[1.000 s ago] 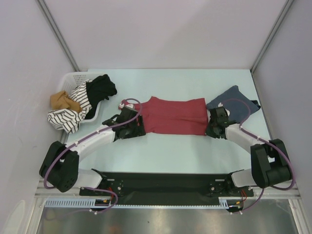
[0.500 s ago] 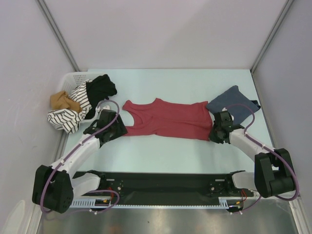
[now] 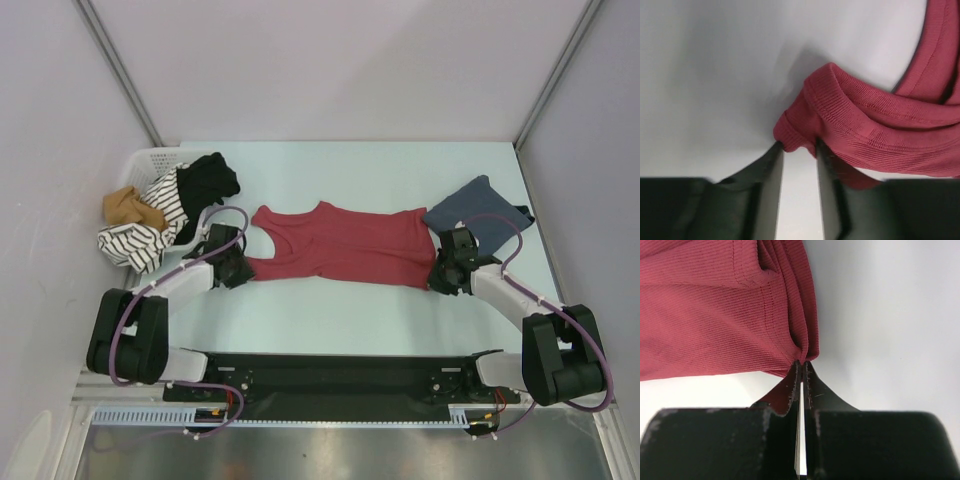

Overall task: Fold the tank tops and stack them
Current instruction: Fold the tank top

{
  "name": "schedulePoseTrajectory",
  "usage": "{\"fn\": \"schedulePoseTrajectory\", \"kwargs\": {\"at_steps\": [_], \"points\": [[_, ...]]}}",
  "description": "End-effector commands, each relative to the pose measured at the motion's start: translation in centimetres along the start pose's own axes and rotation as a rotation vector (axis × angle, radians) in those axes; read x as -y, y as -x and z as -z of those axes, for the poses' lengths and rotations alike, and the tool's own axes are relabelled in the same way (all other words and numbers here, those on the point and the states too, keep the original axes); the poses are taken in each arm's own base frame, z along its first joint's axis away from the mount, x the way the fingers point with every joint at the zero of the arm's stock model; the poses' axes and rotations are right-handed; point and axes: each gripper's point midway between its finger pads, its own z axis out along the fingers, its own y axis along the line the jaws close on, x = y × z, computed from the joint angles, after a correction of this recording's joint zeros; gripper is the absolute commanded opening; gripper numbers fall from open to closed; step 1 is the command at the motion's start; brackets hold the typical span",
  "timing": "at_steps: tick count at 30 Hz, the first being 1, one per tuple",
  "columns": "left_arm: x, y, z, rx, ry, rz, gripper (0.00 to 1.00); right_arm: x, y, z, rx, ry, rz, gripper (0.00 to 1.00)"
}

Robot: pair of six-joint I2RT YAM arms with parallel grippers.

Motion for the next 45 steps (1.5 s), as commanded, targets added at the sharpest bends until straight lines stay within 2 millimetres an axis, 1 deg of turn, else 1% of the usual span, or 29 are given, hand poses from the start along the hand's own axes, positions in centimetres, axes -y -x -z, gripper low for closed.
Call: {"fn": "schedulePoseTrajectory", "kwargs": {"at_steps": [1, 2, 4, 5, 8, 9, 10, 12, 13, 14, 15, 17, 18, 20, 24, 26, 28, 29, 31, 32, 33, 35, 38, 39, 40, 41, 43, 44, 45], "points": [[2.1, 2.0, -0.7, 0.027, -0.079, 0.016, 0.33, 0.1, -0.1, 0.5, -0.006, 0.005, -0.001, 0.0], [2.0, 1.9, -0.9, 0.018, -0.081, 0.019, 0.2, 0.1, -0.2, 0.5, -0.009, 0.007, -0.002, 0.0], [0.9, 1.8, -1.6, 0.008, -0.062, 0.042, 0.0, 0.0, -0.3, 0.5, -0.015, 0.01, -0.003, 0.0], [0.9, 1.5, -1.7, -0.014, -0.073, 0.053, 0.0, -0.1, -0.5, 0.5, -0.023, 0.013, -0.003, 0.0], [-0.7, 2.0, -1.5, 0.003, -0.052, 0.112, 0.0, -0.4, -0.9, 0.6, -0.044, 0.024, -0.001, 0.0], [-1.4, 1.6, -1.4, -0.003, -0.041, 0.127, 0.0, -0.5, -1.1, 0.6, -0.051, 0.023, -0.004, 0.0], [-1.9, 2.3, -0.9, 0.026, -0.04, 0.155, 0.0, -0.6, -1.6, 0.8, -0.066, 0.025, 0.004, 0.0], [-3.0, 1.8, -0.5, 0.031, -0.016, 0.194, 0.0, -0.7, -2.1, 1.0, -0.079, 0.024, 0.006, 0.0], [-3.0, 2.3, 0.3, 0.058, -0.024, 0.205, 0.0, -0.9, -2.8, 1.3, -0.111, 0.037, 0.005, 0.0], [-3.0, 2.1, 0.6, 0.061, -0.026, 0.214, 0.0, -1.0, -3.2, 1.4, -0.123, 0.04, 0.013, 0.0], [-3.8, 1.7, 0.9, 0.064, 0.008, 0.232, 0.0, -1.1, -3.5, 1.6, -0.13, 0.044, 0.017, 0.0], [-3.7, 1.8, 1.9, 0.091, -0.009, 0.255, 0.0, -1.1, -4.6, 2.1, -0.162, 0.04, 0.032, 0.0], [-4.2, 0.8, 2.1, 0.07, 0.006, 0.266, 0.0, -1.1, -5.0, 2.3, -0.176, 0.041, 0.04, 0.0], [-4.2, 0.6, 2.9, 0.085, -0.005, 0.285, 0.0, -0.8, -6.0, 2.8, -0.201, 0.022, 0.043, 0.0], [-6.4, -0.8, 4.4, 0.098, 0.08, 0.311, 0.0, -0.3, -8.2, 3.8, -0.235, -0.014, 0.061, 0.0], [-7.1, -1.1, 4.8, 0.114, 0.109, 0.332, 0.0, 0.6, -9.2, 3.9, -0.238, -0.063, 0.027, 0.0], [-6.8, -1.2, 4.9, 0.129, 0.076, 0.346, 0.02, 1.7, -9.7, 4.0, -0.231, -0.116, 0.014, 0.0], [-7.0, -1.3, 4.9, 0.131, 0.082, 0.358, 0.06, 2.1, -10.0, 4.0, -0.229, -0.124, 0.004, 0.0], [-7.3, -1.4, 4.8, 0.131, 0.099, 0.364, 0.16, 2.4, -10.3, 4.1, -0.219, -0.135, -0.023, 0.06], [-7.3, -1.1, 4.8, 0.134, 0.108, 0.36, 0.41, 2.4, -10.3, 4.2, -0.208, -0.126, -0.03, 0.11], [-7.4, -1.2, 4.8, 0.124, 0.116, 0.356, 0.55, 2.4, -10.0, 4.3, -0.188, -0.127, -0.047, 0.23], [-7.1, -0.8, 5.0, 0.128, 0.112, 0.352, 0.83, 2.0, -9.3, 4.8, -0.153, -0.102, -0.049, 0.34], [-6.7, 0.5, 5.6, 0.168, 0.094, 0.33, 0.89, 1.9, -7.9, 5.5, -0.095, -0.114, -0.057, 0.53], [-6.4, 1.1, 6.1, 0.189, 0.073, 0.318, 0.89, 1.6, -6.6, 6.1, -0.051, -0.118, -0.06, 0.63], [-6.1, 1.5, 6.4, 0.202, 0.058, 0.292, 0.89, 1.5, -5.9, 6.5, -0.025, -0.123, -0.061, 0.66], [-5.2, 2.7, 7.0, 0.241, 0.016, 0.278, 0.89, 1.4, -5.2, 6.8, -0.003, -0.125, -0.067, 0.7], [-3.5, 3.6, 7.7, 0.255, -0.073, 0.227, 0.92, -0.3, -3.2, 7.2, 0.06, -0.06, -0.022, 0.69], [-2.3, 5.0, 8.7, 0.293, -0.122, 0.209, 1.0, -0.5, -2.1, 7.4, 0.098, -0.064, -0.025, 0.69], [-1.0, 5.3, 9.2, 0.301, -0.167, 0.171, 1.0, -1.4, -1.0, 7.5, 0.135, -0.038, -0.021, 0.68]]}}
